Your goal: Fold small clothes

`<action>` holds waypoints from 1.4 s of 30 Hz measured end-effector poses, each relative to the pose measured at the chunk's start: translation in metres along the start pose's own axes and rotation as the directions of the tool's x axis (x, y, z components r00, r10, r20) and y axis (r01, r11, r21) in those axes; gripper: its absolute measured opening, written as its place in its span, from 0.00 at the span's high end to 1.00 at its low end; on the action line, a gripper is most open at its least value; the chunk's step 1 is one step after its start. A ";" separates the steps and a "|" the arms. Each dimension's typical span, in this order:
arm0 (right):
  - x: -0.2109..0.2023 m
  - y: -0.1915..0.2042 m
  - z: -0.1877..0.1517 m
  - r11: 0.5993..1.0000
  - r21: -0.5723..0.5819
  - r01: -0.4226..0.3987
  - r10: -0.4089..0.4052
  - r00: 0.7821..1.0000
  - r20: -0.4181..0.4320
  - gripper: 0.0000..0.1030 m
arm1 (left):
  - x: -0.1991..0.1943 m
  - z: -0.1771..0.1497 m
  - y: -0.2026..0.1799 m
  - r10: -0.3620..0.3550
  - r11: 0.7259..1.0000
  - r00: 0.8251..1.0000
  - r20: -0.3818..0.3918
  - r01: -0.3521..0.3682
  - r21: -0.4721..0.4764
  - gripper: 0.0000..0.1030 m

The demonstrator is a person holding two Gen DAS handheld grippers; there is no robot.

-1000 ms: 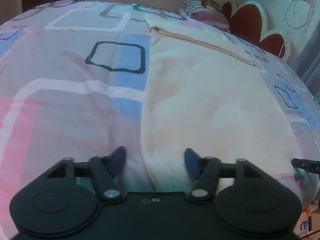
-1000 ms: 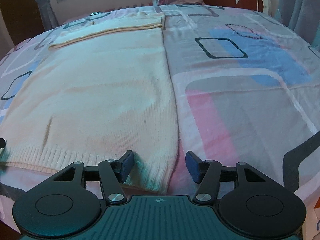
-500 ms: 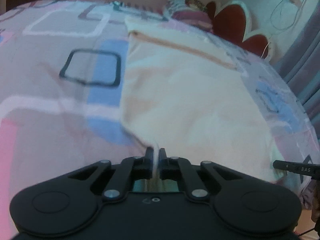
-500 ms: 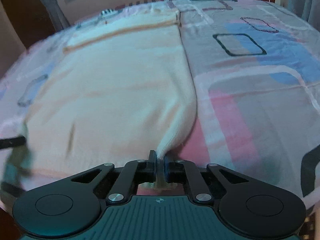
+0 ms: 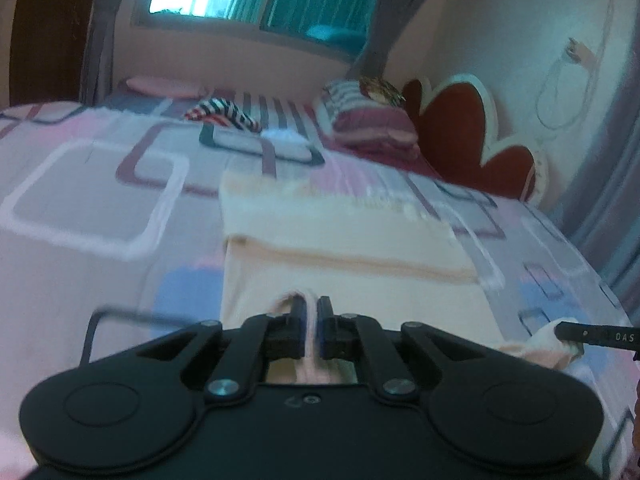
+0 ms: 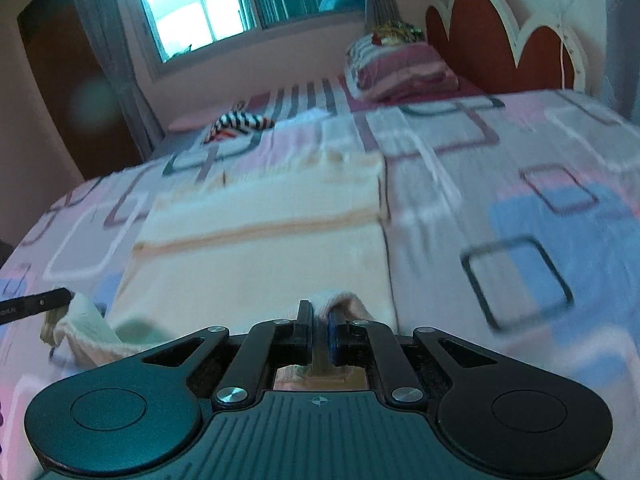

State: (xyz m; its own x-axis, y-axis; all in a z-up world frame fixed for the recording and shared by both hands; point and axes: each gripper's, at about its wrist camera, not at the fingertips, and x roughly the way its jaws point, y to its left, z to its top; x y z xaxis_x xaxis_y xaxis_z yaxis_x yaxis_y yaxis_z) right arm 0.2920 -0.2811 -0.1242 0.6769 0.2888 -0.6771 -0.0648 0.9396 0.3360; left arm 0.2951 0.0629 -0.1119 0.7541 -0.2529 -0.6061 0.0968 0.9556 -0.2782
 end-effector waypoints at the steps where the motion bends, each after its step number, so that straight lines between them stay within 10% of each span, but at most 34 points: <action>1: 0.011 -0.004 0.010 1.000 0.008 0.000 0.000 1.000 0.006 0.94 | 0.012 0.007 0.000 0.004 1.000 1.000 0.005 -0.004 -0.006 0.96; 18: 0.186 -0.066 0.112 0.975 0.223 0.001 0.014 0.998 -0.066 0.93 | 0.170 0.081 0.024 0.152 0.985 0.987 -0.045 -0.155 -0.073 0.95; 24: 0.214 -0.081 0.124 0.961 0.278 0.010 0.013 0.997 -0.082 0.89 | 0.190 0.086 0.025 0.214 0.976 0.975 -0.062 -0.217 -0.033 0.67; 26: 0.213 -0.082 0.129 0.964 0.265 0.016 0.000 0.998 -0.060 0.68 | 0.190 0.089 0.027 0.204 0.978 0.977 -0.061 -0.206 -0.026 0.25; 28: 0.210 -0.084 0.135 0.972 0.233 0.026 -0.022 1.000 -0.017 0.36 | 0.183 0.091 0.030 0.186 0.982 0.982 -0.037 -0.187 -0.037 0.19; 42: 0.223 -0.080 0.136 0.998 0.058 -0.008 0.009 1.000 -0.016 0.36 | 0.184 0.097 0.044 -0.031 0.999 0.996 -0.083 0.028 -0.039 0.20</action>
State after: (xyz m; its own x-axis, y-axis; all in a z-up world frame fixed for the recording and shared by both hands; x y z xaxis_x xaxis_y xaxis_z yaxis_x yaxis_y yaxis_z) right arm 0.5475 -0.3171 -0.2131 0.6647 0.3000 -0.6842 -0.0273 0.9250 0.3790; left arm 0.5012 0.0727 -0.1640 0.6940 -0.2938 -0.6573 0.0924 0.9417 -0.3235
